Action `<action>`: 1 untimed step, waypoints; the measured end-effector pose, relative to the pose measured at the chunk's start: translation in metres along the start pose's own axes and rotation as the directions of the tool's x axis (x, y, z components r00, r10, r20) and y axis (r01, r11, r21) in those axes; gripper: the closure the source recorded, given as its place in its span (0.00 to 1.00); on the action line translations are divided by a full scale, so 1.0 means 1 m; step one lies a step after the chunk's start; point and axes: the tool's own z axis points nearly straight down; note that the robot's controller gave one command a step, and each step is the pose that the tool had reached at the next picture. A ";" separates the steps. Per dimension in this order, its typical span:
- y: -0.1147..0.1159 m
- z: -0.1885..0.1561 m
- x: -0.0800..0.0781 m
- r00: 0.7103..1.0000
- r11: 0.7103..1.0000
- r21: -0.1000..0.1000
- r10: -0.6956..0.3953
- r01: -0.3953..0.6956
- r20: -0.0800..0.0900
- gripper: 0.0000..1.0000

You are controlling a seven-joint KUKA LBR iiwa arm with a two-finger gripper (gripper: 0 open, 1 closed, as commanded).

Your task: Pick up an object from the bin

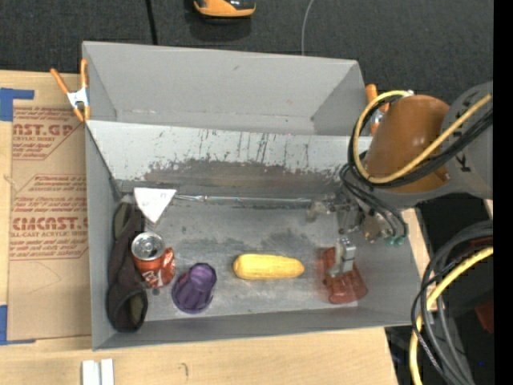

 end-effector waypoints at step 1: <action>-0.044 0.007 0.045 1.000 1.000 -0.002 -0.026 0.026 -0.003 0.00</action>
Offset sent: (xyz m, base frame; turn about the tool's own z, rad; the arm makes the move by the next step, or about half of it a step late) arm -0.0214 0.0748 -0.0141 0.0106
